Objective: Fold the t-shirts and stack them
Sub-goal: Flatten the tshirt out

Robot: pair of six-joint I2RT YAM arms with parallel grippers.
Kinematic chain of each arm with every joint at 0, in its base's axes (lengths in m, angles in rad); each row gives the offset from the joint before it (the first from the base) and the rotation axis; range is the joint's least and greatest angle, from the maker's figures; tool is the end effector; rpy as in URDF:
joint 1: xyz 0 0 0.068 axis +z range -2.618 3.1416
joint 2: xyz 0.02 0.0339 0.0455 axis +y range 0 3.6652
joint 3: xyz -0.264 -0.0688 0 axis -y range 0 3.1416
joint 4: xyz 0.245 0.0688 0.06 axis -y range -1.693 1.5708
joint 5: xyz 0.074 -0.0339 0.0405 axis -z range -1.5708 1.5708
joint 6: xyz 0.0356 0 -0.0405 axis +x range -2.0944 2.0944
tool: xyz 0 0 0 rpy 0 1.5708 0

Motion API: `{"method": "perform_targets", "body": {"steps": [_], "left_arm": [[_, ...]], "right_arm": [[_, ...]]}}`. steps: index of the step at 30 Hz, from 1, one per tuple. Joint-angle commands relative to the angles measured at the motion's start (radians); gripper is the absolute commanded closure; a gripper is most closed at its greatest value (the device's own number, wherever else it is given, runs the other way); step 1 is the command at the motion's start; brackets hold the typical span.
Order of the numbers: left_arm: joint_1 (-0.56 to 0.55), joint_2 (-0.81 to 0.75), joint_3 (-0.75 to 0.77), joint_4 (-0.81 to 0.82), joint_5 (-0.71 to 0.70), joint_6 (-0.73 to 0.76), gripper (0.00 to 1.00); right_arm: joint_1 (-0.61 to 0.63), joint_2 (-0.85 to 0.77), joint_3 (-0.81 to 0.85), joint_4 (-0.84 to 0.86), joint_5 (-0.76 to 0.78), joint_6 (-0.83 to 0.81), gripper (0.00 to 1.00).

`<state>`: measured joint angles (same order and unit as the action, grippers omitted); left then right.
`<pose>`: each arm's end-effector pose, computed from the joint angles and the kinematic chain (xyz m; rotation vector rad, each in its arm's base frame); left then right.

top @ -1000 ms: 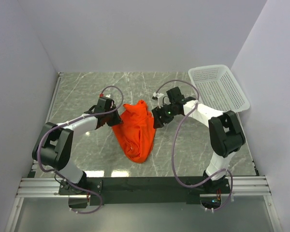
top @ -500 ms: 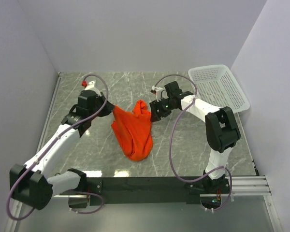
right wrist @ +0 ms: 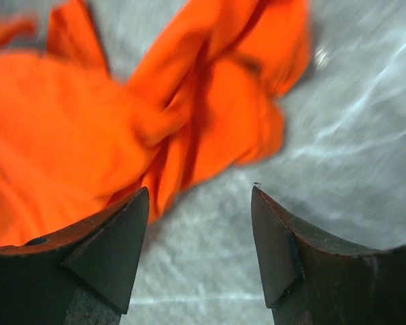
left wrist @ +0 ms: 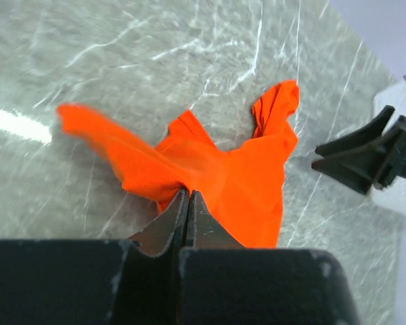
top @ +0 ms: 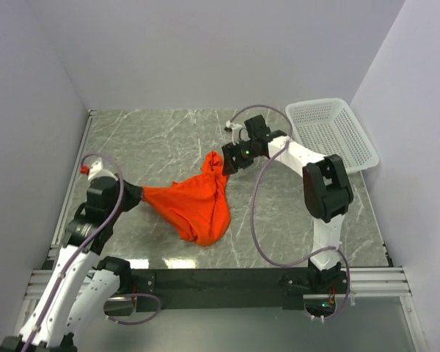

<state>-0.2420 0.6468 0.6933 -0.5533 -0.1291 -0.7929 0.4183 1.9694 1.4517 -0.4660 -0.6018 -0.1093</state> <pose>0.1437 -0.0307 0.2909 -0.6511 2.0085 -0.4958 0.3777 0.1900 0.2017 -0.8839 2.3674 0.8885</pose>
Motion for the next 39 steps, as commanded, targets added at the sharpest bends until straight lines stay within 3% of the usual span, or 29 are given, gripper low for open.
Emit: {"method": "perform_targets", "body": {"steps": [1, 7, 17, 20, 21, 23, 24, 32, 39], "left_arm": [[0.006, -0.131, 0.002, -0.091, -0.101, -0.123, 1.0], [0.006, -0.229, 0.002, -0.177, -0.153, -0.183, 1.0], [0.006, -0.236, 0.018, -0.2, -0.145, -0.186, 1.0], [0.006, -0.233, 0.031, -0.208, -0.156, -0.18, 1.0], [0.006, -0.231, 0.041, -0.211, -0.159, -0.178, 1.0], [0.006, -0.223, 0.051, -0.208, -0.173, -0.167, 1.0], [0.006, -0.22, 0.066, -0.204, -0.179, -0.161, 1.0], [0.006, -0.153, 0.241, -0.102, -0.211, -0.033, 1.0], [0.006, -0.176, 0.394, 0.045, -0.19, 0.087, 1.0]], "right_arm": [[0.0, 0.069, 0.119, 0.007, 0.051, 0.054, 0.32], [0.002, 0.198, 0.321, -0.046, 0.12, 0.108, 0.37], [0.051, 0.365, 0.551, -0.135, 0.155, 0.154, 0.41], [0.051, 0.398, 0.593, -0.16, 0.146, 0.154, 0.53], [0.051, 0.401, 0.599, -0.166, 0.146, 0.145, 0.73], [0.05, 0.37, 0.581, -0.177, 0.136, 0.12, 0.89], [0.048, 0.346, 0.566, -0.178, 0.138, 0.119, 1.0], [-0.047, -0.228, 0.328, -0.184, 0.125, -0.199, 1.0], [-0.122, -0.603, 0.315, -0.332, 0.154, -0.433, 1.0]]}}
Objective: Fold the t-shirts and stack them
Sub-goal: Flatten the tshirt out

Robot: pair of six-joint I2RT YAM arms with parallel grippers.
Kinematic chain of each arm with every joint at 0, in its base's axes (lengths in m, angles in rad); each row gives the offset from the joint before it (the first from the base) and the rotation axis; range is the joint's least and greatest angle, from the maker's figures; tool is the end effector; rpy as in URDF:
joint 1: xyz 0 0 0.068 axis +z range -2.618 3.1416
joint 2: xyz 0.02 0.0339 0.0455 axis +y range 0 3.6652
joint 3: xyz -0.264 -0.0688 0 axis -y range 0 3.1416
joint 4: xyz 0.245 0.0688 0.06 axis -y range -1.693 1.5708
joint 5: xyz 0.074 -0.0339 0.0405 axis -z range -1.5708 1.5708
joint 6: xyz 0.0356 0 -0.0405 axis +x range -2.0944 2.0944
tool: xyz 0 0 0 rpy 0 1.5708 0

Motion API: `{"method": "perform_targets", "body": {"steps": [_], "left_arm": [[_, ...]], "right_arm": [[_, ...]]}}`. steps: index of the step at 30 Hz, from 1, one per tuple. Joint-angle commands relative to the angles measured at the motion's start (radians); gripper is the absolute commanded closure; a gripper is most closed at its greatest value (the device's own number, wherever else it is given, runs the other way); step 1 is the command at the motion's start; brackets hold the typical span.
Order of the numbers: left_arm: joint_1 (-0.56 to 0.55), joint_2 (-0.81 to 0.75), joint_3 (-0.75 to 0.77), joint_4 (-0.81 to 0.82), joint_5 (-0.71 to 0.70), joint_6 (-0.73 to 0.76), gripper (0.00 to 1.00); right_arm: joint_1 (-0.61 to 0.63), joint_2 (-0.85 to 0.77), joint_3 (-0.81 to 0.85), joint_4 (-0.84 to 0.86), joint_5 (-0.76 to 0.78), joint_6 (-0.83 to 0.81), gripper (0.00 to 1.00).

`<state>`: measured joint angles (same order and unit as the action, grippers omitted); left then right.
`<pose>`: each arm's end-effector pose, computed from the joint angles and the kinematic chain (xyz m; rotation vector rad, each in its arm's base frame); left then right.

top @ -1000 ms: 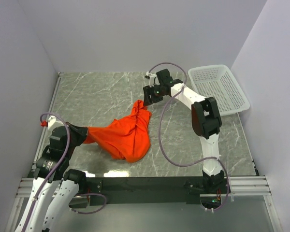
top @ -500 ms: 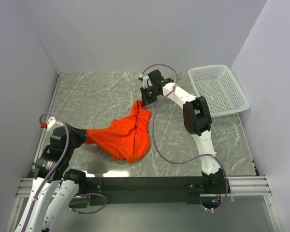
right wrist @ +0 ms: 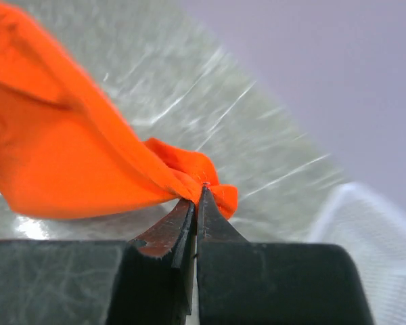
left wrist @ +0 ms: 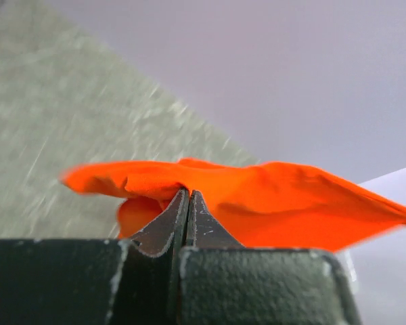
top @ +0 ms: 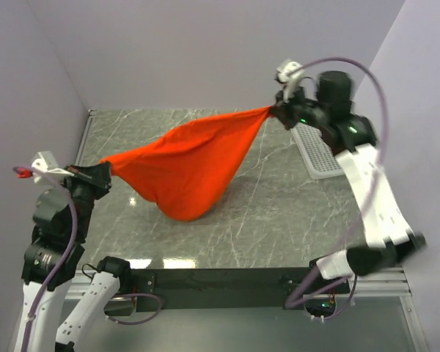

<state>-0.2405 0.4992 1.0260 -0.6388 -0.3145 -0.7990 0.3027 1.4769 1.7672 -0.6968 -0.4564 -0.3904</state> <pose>0.0774 -0.0076 0.4029 -0.6948 1.5556 -0.5167 0.2914 0.1074 0.4621 -0.9337 1.7162 0.3924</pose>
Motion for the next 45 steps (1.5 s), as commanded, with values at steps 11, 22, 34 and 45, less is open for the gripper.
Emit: {"method": "perform_targets", "body": {"steps": [11, 22, 34, 45], "left_arm": [[0.004, -0.085, 0.164, 0.353, 0.159, 0.228, 1.0], [0.004, -0.022, 0.353, 0.496, 0.258, 0.221, 1.0], [0.004, 0.025, 0.249, 0.518, 0.209, 0.199, 0.99], [0.004, 0.241, -0.262, 0.68, 0.019, 0.106, 1.0]], "right_arm": [[-0.025, -0.483, -0.008, -0.118, 0.065, -0.157, 1.0], [-0.114, -0.529, 0.245, -0.158, -0.01, -0.038, 1.0], [-0.151, -0.494, 0.175, -0.126, -0.042, -0.007, 1.0], [-0.117, -0.247, -0.368, 0.215, -0.053, 0.025, 1.0]]}}
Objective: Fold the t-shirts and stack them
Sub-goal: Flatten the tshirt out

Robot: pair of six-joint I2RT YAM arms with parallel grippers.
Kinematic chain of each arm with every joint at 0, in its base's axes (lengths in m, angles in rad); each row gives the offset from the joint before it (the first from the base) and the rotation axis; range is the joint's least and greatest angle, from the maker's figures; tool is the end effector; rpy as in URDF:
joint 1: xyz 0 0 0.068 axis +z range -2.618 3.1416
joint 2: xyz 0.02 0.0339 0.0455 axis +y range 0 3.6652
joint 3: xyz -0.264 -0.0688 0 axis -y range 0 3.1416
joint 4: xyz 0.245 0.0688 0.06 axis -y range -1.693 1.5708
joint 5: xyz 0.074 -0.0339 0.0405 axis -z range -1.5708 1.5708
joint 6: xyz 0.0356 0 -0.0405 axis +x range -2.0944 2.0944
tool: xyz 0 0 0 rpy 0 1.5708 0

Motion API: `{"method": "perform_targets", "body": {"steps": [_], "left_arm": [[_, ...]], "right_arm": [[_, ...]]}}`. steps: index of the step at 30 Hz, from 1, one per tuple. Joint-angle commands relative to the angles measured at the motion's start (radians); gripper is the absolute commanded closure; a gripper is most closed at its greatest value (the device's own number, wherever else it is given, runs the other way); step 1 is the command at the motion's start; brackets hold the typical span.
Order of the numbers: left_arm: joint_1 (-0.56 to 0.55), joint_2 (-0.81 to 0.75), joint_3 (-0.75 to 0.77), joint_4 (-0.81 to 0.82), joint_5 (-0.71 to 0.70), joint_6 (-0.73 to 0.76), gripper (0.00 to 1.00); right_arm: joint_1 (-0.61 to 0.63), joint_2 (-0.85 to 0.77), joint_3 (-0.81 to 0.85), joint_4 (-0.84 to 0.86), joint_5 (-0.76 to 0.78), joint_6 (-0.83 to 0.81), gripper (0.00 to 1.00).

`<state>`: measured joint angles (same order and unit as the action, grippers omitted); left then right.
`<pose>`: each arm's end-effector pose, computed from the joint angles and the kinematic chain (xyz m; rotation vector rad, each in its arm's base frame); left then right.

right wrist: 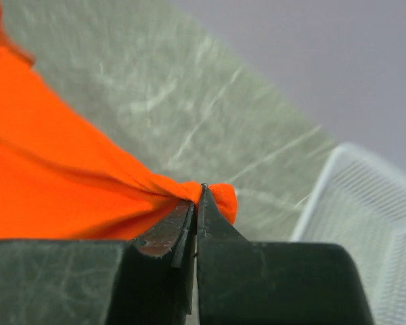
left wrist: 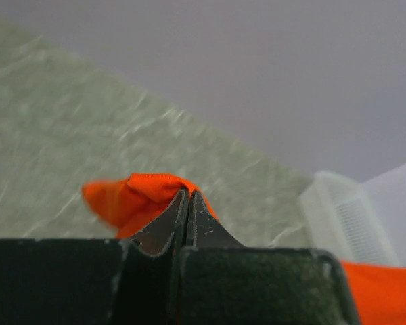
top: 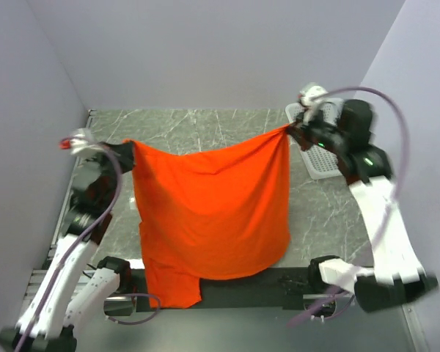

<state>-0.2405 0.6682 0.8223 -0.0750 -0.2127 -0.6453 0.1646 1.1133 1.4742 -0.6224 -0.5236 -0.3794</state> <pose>0.1515 -0.0294 0.3826 -0.4740 1.4427 -0.5543 0.2069 0.0524 0.4659 -0.8268 1.6084 0.3262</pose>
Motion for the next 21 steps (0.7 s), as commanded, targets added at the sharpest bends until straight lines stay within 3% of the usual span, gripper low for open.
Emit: {"method": "perform_targets", "body": {"steps": [1, 6, 9, 17, 20, 21], "left_arm": [[0.004, 0.112, -0.086, 0.159, -0.117, -0.065, 1.0], [0.023, 0.458, -0.052, 0.241, -0.192, -0.088, 1.0], [0.065, 0.652, 0.02, 0.253, -0.217, -0.096, 1.0], [0.153, 1.071, 0.285, 0.196, -0.143, -0.088, 0.98], [0.155, 1.149, 0.392, 0.146, -0.097, -0.057, 0.85], [0.156, 1.159, 0.417, 0.115, -0.093, -0.045, 0.64]], "right_arm": [[0.032, 0.159, -0.104, 0.173, 0.048, 0.011, 1.0], [0.098, 0.548, 0.001, 0.185, 0.152, 0.03, 1.0], [0.136, 0.771, 0.215, 0.159, 0.261, 0.054, 1.0], [0.147, 1.138, 0.618, 0.104, 0.49, 0.142, 0.98], [0.148, 1.171, 0.673, 0.121, 0.522, 0.157, 0.9], [0.148, 1.169, 0.672, 0.131, 0.546, 0.163, 0.87]]}}
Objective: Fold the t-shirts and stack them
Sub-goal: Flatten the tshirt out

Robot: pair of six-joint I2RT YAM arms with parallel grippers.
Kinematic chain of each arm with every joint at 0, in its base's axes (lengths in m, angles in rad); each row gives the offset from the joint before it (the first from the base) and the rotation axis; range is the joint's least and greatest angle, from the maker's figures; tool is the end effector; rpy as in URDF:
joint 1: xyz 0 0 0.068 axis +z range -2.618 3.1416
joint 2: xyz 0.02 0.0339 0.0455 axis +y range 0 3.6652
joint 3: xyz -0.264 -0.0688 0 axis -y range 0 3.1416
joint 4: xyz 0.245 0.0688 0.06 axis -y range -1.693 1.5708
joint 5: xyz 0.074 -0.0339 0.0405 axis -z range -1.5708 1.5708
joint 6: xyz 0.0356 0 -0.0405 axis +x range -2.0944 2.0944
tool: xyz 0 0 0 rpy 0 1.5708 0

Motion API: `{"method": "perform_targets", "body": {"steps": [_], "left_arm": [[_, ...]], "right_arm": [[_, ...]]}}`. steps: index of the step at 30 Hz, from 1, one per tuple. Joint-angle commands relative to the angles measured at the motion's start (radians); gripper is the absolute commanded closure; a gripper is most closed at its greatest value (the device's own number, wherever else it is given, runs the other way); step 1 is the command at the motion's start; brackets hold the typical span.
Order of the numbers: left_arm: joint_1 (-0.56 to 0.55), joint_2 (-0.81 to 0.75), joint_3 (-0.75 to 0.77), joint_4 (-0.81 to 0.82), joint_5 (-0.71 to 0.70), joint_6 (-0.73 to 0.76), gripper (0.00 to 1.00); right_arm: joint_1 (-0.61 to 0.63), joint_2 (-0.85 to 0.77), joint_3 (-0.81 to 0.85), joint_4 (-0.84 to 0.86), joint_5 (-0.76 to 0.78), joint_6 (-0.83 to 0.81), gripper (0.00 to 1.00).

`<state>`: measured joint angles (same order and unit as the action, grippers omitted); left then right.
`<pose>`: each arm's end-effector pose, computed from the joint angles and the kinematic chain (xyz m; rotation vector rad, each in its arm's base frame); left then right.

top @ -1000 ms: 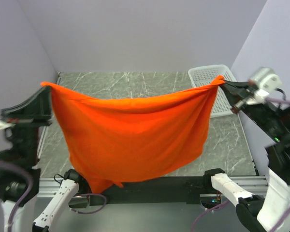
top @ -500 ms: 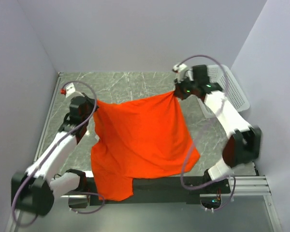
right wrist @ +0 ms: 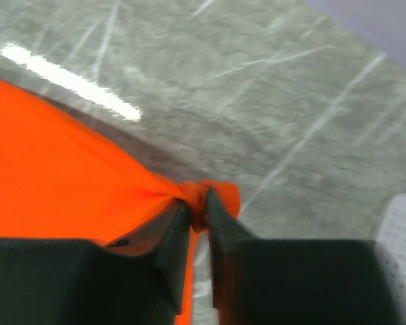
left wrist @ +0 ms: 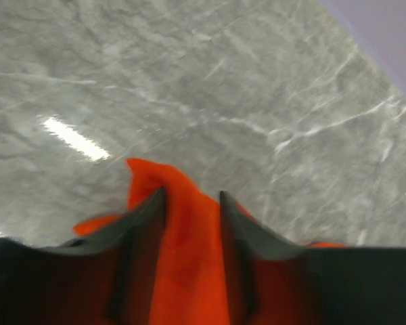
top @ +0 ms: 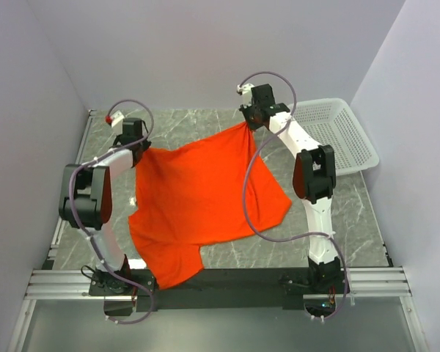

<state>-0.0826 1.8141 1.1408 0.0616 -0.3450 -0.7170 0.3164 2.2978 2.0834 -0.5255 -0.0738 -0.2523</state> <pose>0.4002 -0.0210 0.2021 -0.8494 1.9675 -0.0895 0.5014 0.1669 0.2434 -0.6844 2.2075 0.1179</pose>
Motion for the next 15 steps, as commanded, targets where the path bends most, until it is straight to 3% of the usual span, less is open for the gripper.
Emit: {"method": "perform_targets", "body": {"steps": [1, 3, 4, 6, 7, 9, 10, 12, 15], "left_arm": [[0.0, 0.019, 0.138, -0.037, 0.044, 0.034, 0.52], [0.001, 0.008, 0.174, -0.087, 0.035, 0.051, 0.34], [0.001, -0.004, 0.194, -0.123, 0.022, 0.057, 0.31], [0.003, -0.076, 0.182, -0.141, 0.026, 0.08, 0.28], [0.003, -0.111, 0.169, -0.167, 0.041, 0.08, 0.27], [0.003, -0.223, 0.117, -0.207, 0.075, 0.065, 0.23], [0.003, -0.31, 0.091, -0.256, 0.108, 0.053, 0.23], [0.003, -0.407, -0.016, -0.305, 0.149, 0.009, 0.23], [0.001, -0.623, -0.195, -0.379, 0.233, -0.065, 0.23]], "right_arm": [[-0.004, -0.02, 0.061, 0.05, 0.129, 0.045, 0.74], [-0.007, -0.046, 0.052, 0.055, 0.141, 0.047, 0.59], [-0.01, -0.064, 0.04, 0.05, 0.129, 0.045, 0.46], [-0.014, -0.159, -0.052, 0.051, 0.088, 0.018, 0.32], [-0.017, -0.203, -0.101, 0.051, -0.003, -0.037, 0.29], [-0.02, -0.351, -0.253, -0.014, -0.13, -0.126, 0.27], [-0.02, -0.448, -0.307, -0.052, -0.299, -0.257, 0.27], [-0.019, -0.55, -0.484, -0.208, -0.448, -0.432, 0.26], [-0.02, -0.762, -0.789, -0.362, -0.59, -0.915, 0.26]]}}
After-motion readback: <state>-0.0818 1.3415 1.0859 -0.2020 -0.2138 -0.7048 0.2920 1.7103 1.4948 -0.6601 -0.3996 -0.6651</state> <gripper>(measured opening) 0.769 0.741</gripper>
